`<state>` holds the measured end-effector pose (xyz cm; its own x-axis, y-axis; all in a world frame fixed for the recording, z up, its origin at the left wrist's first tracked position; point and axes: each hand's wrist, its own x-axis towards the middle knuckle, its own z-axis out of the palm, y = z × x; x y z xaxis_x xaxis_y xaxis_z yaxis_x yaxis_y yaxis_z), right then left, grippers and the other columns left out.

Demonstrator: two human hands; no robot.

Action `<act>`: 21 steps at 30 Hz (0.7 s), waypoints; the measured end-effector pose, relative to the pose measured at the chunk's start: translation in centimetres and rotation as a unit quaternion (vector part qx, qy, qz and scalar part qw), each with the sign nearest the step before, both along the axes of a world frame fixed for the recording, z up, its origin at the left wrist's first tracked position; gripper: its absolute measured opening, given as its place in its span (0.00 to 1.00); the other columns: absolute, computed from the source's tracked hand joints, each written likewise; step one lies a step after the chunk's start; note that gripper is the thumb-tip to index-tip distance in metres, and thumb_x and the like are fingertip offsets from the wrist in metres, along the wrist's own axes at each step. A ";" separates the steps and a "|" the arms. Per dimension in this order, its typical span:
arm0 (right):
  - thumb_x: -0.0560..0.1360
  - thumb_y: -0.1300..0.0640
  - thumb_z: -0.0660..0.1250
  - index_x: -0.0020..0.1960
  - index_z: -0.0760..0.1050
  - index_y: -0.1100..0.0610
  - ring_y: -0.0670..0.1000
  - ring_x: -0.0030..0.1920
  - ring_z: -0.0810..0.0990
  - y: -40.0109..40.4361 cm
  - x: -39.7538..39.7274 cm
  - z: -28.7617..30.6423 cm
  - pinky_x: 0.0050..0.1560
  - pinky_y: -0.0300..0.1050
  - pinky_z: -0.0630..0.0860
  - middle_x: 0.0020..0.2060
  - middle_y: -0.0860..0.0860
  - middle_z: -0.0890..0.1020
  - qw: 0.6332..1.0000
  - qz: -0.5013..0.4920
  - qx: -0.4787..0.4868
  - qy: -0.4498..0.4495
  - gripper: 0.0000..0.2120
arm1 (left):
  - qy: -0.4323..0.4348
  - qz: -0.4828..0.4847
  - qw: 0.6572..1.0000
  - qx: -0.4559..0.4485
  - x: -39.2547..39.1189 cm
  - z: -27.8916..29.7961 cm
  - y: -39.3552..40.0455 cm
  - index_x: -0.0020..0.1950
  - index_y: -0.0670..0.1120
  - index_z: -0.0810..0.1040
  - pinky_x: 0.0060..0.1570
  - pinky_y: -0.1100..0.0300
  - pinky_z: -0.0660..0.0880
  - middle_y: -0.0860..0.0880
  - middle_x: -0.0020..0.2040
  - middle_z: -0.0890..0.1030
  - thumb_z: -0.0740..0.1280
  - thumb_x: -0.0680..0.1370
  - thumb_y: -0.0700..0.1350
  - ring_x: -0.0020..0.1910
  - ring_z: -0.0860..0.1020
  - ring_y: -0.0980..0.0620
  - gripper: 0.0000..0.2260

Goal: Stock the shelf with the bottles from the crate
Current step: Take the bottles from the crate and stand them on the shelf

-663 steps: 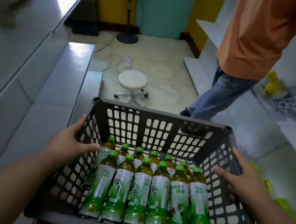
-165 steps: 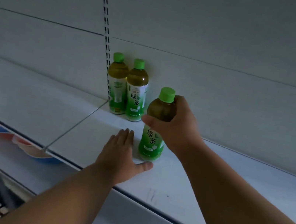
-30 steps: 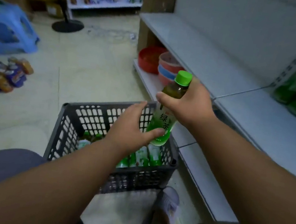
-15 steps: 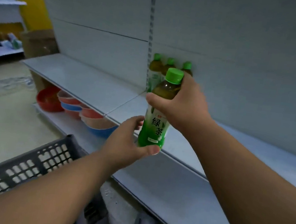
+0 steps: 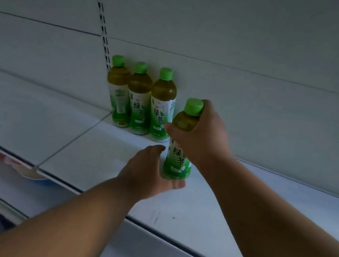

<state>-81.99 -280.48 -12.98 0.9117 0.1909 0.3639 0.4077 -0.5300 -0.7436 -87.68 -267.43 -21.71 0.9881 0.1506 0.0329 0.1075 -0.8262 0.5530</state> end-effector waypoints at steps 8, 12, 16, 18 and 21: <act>0.58 0.37 0.80 0.62 0.65 0.45 0.48 0.51 0.75 0.0 -1.1 -2.3 0.43 0.41 0.72 0.52 0.43 0.72 0.999 -0.026 -0.006 0.025 0.39 | 0.017 -0.033 0.983 0.178 0.5 -3.8 0.1 0.82 0.43 0.46 0.78 0.50 0.44 0.44 0.83 0.47 0.54 0.71 0.77 0.81 0.44 0.48 0.52; 0.62 0.45 0.81 0.68 0.63 0.48 0.51 0.55 0.75 -0.6 -1.9 -3.2 0.51 0.49 0.75 0.59 0.47 0.73 0.998 -0.038 -0.024 0.050 0.41 | 0.041 -0.030 0.977 0.206 0.7 -4.0 -0.1 0.82 0.42 0.42 0.78 0.51 0.40 0.43 0.82 0.43 0.48 0.71 0.78 0.80 0.40 0.47 0.53; 0.62 0.44 0.82 0.62 0.66 0.50 0.50 0.51 0.75 -0.1 -1.0 -3.3 0.45 0.46 0.73 0.54 0.47 0.75 0.997 -0.048 -0.037 0.047 0.37 | 0.033 -0.034 0.977 0.209 0.9 -4.5 0.1 0.81 0.42 0.43 0.78 0.51 0.40 0.42 0.82 0.43 0.47 0.70 0.79 0.80 0.41 0.46 0.53; 0.62 0.45 0.82 0.62 0.67 0.50 0.49 0.49 0.73 0.4 -0.3 -3.4 0.44 0.43 0.69 0.53 0.46 0.74 0.998 -0.043 -0.033 0.037 0.36 | 0.020 -0.028 0.975 0.218 1.0 -4.7 0.1 0.82 0.41 0.45 0.78 0.50 0.42 0.42 0.82 0.46 0.47 0.69 0.79 0.81 0.43 0.46 0.54; 0.63 0.46 0.81 0.63 0.67 0.53 0.51 0.51 0.75 1.4 2.0 -3.3 0.45 0.42 0.68 0.56 0.49 0.76 0.998 -0.047 -0.020 0.032 0.35 | 0.023 -0.020 0.972 0.232 1.1 -4.9 0.0 0.82 0.41 0.45 0.78 0.50 0.42 0.42 0.82 0.46 0.49 0.69 0.79 0.81 0.44 0.46 0.54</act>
<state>-79.98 -279.07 -16.27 0.9471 0.1168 0.2989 0.3078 -0.5933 -0.7438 -86.54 -267.44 -26.62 0.9949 0.0908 0.0445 0.0852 -0.9897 0.1154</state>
